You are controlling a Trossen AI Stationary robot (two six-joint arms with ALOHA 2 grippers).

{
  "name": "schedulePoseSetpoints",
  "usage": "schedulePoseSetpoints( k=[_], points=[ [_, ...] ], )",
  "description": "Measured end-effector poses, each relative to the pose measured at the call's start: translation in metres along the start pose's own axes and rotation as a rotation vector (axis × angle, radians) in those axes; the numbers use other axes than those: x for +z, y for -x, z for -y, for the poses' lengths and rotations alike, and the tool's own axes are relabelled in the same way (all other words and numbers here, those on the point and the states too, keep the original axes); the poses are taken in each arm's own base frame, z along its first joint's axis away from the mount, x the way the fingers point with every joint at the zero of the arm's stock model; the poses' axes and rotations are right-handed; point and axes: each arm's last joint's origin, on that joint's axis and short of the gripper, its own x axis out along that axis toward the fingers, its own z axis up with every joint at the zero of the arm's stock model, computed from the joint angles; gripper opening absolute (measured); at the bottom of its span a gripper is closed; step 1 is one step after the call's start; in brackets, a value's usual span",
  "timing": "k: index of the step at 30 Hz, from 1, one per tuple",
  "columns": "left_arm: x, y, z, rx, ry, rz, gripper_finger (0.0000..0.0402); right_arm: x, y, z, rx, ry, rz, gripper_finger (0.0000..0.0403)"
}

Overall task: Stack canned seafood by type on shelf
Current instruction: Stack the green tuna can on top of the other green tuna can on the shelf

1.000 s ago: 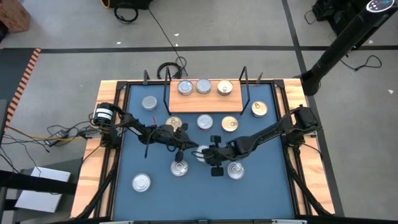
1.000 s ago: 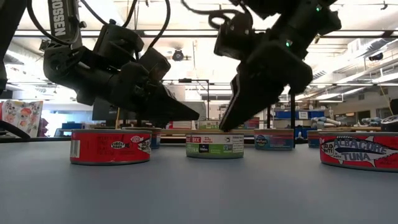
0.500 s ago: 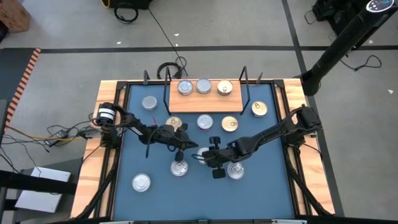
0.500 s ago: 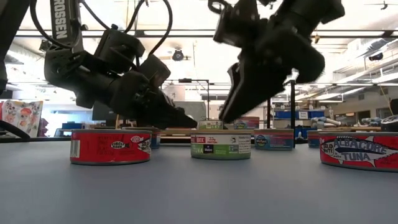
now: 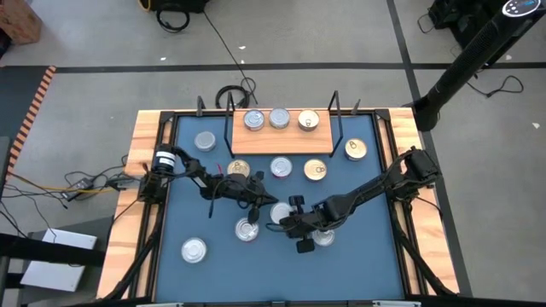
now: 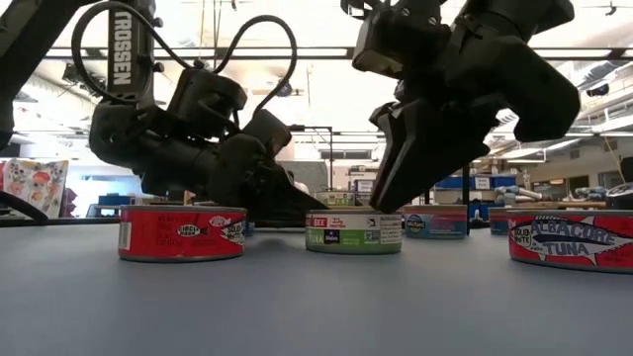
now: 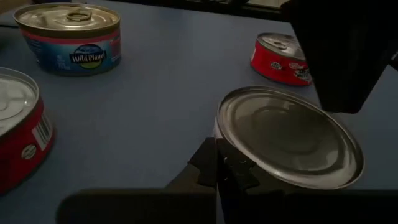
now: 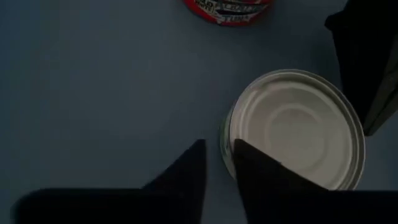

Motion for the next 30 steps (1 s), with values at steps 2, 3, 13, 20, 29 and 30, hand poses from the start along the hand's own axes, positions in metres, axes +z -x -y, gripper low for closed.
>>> schedulePoseSetpoints(
  k=[2, 3, 13, 20, 29, 30],
  points=[
    [0.000, 0.000, -0.001, 0.002, -0.001, 0.002, 0.0003, -0.001, -0.001, 0.001, 0.010, -0.002, -0.005, 0.0039],
    [0.000, 0.000, -0.001, 0.003, -0.001, 0.004, 0.0003, -0.002, -0.001, 0.001, 0.012, -0.001, -0.007, 0.0021],
    [0.000, 0.000, -0.002, 0.006, -0.001, 0.003, 0.0003, 0.001, 0.000, 0.006, 0.081, -0.034, 0.006, 0.0022],
    [0.002, 0.000, -0.001, -0.002, 0.002, 0.021, 0.0003, 0.008, 0.019, 0.008, 0.088, -0.052, 0.055, 0.0020],
    [0.014, 0.002, -0.003, -0.132, 0.097, 0.121, 0.0003, -0.017, 0.009, 0.006, 0.175, -0.054, -0.045, 0.0005],
    [0.013, 0.002, -0.004, -0.127, 0.113, 0.119, 0.0003, -0.019, 0.008, 0.006, 0.165, -0.056, -0.038, 0.0005]
  ],
)
